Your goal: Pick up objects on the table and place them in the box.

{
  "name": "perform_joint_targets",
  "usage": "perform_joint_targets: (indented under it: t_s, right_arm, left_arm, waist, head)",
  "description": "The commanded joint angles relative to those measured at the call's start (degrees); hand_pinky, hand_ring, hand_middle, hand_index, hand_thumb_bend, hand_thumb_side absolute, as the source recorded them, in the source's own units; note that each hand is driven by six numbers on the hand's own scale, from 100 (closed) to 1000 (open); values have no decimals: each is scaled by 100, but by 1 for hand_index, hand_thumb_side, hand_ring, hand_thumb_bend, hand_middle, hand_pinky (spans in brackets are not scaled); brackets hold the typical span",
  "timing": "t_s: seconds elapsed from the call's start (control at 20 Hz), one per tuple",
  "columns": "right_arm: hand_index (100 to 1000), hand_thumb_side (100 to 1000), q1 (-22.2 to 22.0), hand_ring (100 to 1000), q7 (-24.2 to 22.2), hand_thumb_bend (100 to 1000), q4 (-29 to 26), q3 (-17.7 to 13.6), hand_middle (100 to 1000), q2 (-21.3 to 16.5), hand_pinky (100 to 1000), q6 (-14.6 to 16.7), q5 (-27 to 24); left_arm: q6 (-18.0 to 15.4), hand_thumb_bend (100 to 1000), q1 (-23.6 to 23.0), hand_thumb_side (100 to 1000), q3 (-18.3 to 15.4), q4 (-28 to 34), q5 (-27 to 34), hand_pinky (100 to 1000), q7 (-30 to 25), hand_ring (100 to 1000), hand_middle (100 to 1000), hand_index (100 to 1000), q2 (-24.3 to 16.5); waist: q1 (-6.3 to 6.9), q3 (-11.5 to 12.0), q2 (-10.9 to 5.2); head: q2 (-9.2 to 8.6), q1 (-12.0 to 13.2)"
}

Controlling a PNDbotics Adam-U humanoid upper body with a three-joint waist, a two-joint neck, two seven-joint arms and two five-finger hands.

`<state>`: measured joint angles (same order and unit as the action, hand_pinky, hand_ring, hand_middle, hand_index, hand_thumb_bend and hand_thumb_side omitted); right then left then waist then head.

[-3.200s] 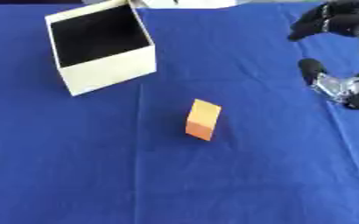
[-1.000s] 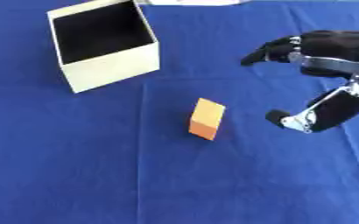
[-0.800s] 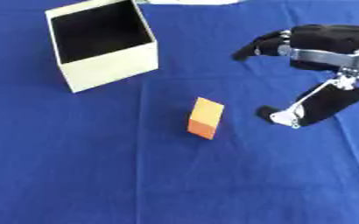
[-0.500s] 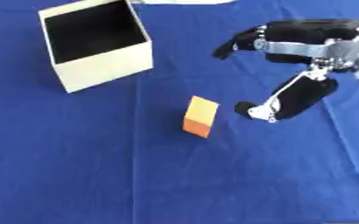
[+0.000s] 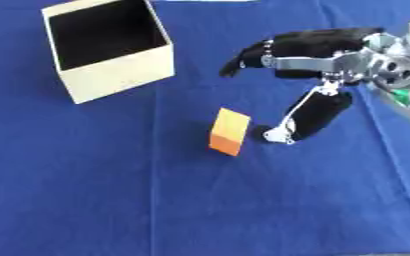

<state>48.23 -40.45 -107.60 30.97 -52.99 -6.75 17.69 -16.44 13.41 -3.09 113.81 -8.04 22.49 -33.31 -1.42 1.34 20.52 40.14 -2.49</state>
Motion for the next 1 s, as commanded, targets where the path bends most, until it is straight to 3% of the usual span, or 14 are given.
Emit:
perform_joint_targets:
  t_s: [0.05,0.65,1.0]
  right_arm:
    - [980,310,152,992,10,348,252,14,894,58,931,167,208]
    - [983,401,410,1000,-47,360,1362,154,898,547,932,719,483]
    - [973,443,446,993,-181,364,1572,125,886,647,923,732,319]
  left_arm:
    - [-6,330,73,706,-20,78,23,468,-47,531,625,721,-77]
    - [2,327,128,709,-3,78,43,468,-106,530,625,720,-32]
    - [8,319,127,706,-11,78,37,468,-124,529,625,719,-8]
  waist:
    - [17,28,-78]
    - [23,142,70]
    - [9,175,120]
  head:
    - [-93,-15]
    - [-122,8]
    - [-91,34]
